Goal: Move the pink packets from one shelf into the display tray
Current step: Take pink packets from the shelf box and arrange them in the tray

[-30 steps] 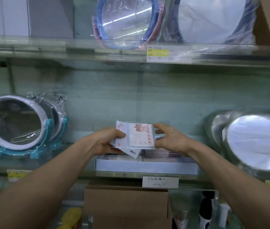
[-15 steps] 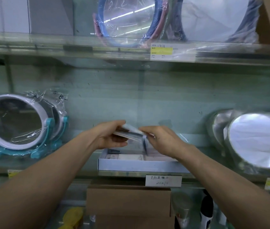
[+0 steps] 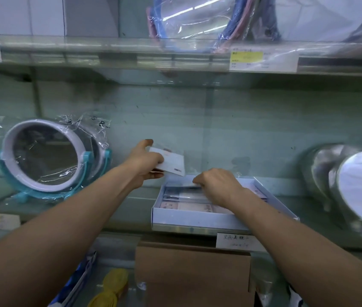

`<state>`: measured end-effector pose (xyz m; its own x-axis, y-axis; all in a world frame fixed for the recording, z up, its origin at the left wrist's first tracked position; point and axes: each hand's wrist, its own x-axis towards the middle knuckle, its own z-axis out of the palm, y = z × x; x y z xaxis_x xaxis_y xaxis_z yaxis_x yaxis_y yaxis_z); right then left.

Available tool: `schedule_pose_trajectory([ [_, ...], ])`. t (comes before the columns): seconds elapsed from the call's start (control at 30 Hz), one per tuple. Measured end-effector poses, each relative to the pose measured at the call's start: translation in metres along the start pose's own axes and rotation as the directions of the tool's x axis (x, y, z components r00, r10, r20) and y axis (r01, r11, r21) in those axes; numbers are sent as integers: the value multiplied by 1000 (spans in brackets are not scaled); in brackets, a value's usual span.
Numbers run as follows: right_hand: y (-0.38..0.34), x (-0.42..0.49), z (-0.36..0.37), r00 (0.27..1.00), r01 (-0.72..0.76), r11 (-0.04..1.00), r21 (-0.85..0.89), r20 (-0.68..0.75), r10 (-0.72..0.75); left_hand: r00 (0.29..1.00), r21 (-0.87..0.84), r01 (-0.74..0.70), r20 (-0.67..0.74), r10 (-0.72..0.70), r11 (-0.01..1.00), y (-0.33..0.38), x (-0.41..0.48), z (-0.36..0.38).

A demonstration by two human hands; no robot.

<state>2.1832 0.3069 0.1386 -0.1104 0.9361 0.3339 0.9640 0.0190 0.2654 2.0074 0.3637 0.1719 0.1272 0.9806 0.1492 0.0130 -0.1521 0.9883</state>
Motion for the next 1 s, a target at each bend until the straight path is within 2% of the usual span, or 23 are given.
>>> schedule_pose_trajectory([
  [0.1, 0, 10, 15, 997, 6, 994, 111, 71, -14, 998, 14, 38, 51, -39, 999, -4, -3, 4],
  [0.2, 0, 9, 15, 990, 26, 990, 138, 134, -44, 991, 7, 94, 98, -94, 996, -6, -7, 6],
  [0.3, 8, 1, 1, 986, -90, 934, 345, 162, 36, 987, -27, 137, 91, -134, 990, -7, -7, 7],
  [0.33, 11, -1, -3, 985, -155, 868, 471, 136, 102, 985, -53, 148, 96, -142, 988, -7, -7, 7],
  [0.37, 14, -3, -8, 978, -208, 744, 635, 111, 179, 983, -73, 158, 104, -150, 985, -6, -7, 8],
  [0.43, 14, -10, -18, 939, -286, 306, 908, 202, 278, 977, -85, 172, 143, -159, 981, -5, -11, 13],
  [0.47, 14, -12, -24, 924, -310, 118, 943, 270, 270, 972, -81, 172, 176, -156, 982, -4, -13, 17],
  [0.5, 16, -13, -27, 918, -321, 60, 945, 295, 265, 967, -70, 166, 209, -148, 984, -3, -15, 20],
  [0.57, 21, -15, -31, 915, -303, 75, 950, 267, 303, 958, -45, 158, 250, -142, 986, -1, -18, 27],
  [0.7, 32, -18, -33, 900, -174, 95, 980, 119, 418, 947, 3, 199, 255, -193, 980, 3, -20, 31],
  [0.83, 33, -25, -30, 933, -39, 48, 998, 19, 360, 912, -86, 322, 297, -284, 943, 4, -22, 30],
  [0.93, 32, -29, -25, 952, -69, 33, 997, 56, 300, 922, -133, 297, 296, -248, 946, 2, -27, 34],
  [1.0, 32, -31, -24, 955, -117, -27, 993, 120, 271, 945, -152, 246, 259, -202, 957, -1, -25, 36],
])
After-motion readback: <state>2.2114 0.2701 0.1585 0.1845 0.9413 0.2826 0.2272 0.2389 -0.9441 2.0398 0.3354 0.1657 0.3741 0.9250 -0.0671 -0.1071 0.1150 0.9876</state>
